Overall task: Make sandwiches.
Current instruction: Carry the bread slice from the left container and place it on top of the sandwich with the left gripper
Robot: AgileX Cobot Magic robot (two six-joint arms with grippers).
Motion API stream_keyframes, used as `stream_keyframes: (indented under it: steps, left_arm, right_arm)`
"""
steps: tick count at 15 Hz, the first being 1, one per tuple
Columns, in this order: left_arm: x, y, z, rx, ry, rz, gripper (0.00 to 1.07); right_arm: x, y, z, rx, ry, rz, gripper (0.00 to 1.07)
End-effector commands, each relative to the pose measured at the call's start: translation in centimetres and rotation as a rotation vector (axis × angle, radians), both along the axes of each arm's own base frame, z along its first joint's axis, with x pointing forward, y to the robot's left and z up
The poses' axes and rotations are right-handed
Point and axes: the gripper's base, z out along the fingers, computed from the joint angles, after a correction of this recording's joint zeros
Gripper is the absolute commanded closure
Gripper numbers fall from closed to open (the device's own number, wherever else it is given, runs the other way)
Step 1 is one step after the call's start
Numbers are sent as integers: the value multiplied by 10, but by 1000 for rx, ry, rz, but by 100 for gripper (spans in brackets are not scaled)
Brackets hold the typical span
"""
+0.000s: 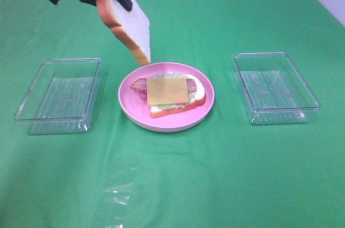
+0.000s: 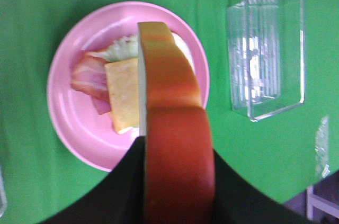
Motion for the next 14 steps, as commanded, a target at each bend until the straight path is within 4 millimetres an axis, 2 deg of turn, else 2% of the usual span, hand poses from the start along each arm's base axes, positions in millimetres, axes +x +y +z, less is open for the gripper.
stream_keyframes:
  steps: [1, 6, 7, 14]
  left_arm:
    - [5, -17, -15, -117, 34, -55, 87]
    - [9, -43, -50, -118, 63, -86, 87]
    - [13, -53, -65, -117, 53, -69, 87]
    - [24, -60, -107, -125, 138, 12, 87]
  right_arm:
    - [-4, 0, -1, 0, -35, 0, 9]
    - [-4, 0, -1, 0, -35, 0, 9]
    - [-4, 0, -1, 0, -35, 0, 9]
    - [-4, 0, -1, 0, -35, 0, 9]
